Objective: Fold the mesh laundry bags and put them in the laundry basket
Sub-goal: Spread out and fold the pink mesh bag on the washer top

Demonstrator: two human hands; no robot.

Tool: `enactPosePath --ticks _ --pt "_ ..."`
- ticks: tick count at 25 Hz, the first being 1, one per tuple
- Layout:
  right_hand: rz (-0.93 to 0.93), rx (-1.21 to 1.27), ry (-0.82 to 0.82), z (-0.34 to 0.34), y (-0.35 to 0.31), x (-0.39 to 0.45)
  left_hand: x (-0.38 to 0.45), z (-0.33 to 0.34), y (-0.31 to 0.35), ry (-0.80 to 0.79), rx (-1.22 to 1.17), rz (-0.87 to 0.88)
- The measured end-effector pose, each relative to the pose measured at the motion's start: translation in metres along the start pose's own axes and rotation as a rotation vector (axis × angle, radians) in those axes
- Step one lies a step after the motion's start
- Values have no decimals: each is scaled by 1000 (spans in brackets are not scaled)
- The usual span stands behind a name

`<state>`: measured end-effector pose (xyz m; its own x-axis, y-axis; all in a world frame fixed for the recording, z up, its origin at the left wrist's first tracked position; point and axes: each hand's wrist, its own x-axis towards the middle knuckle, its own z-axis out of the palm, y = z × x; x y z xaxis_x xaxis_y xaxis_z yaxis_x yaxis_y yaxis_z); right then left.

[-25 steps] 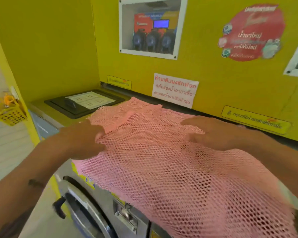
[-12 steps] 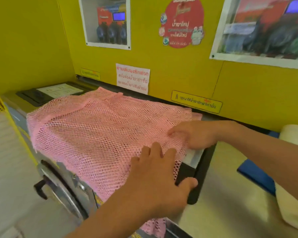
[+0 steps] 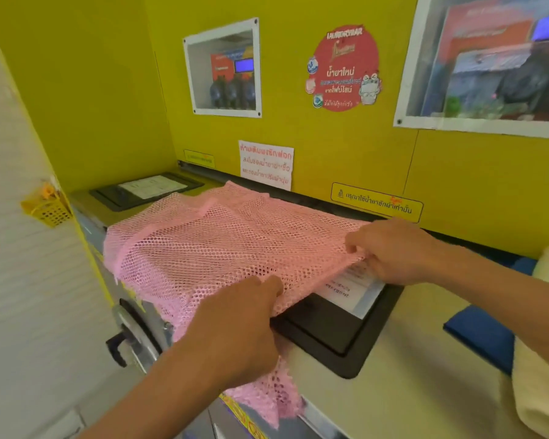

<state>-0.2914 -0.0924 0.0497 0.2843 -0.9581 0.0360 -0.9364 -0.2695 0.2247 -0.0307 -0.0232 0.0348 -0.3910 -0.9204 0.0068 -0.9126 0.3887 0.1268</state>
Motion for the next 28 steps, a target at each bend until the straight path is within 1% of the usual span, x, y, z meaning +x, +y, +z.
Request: enactPosePath --ticks 2,5,8,11,13,15,17,19,21,24,26,28 --pt "-14 -57 100 -22 5 7 -5 -16 -14 67 32 -18" --pt "0 -54 284 -52 4 38 -1 -45 -41 114 -17 -82" --pt "78 -53 371 -64 -5 82 9 -72 -78 109 -57 -202" --pt "150 -97 394 -59 -14 123 21 -82 -122 59 69 -282" --pt "180 -136 399 -52 -20 150 29 -86 -149 17 59 -298" --pt "219 -177 370 -49 -29 177 42 -88 -182 17 39 -294" --pt "258 -201 318 -48 -40 206 59 -88 -216 62 54 -283" --pt "297 -202 257 -49 -51 236 81 -86 -249 150 65 -267" --pt "329 -209 208 -55 -63 270 105 -84 -281 243 20 -257" --pt "347 -297 210 -72 -80 335 147 -81 -334 353 -70 -255" --pt "351 -356 258 -80 -95 380 173 -79 -368 365 -114 -272" --pt "315 -403 251 -76 -114 426 195 -72 -393 320 -80 -355"
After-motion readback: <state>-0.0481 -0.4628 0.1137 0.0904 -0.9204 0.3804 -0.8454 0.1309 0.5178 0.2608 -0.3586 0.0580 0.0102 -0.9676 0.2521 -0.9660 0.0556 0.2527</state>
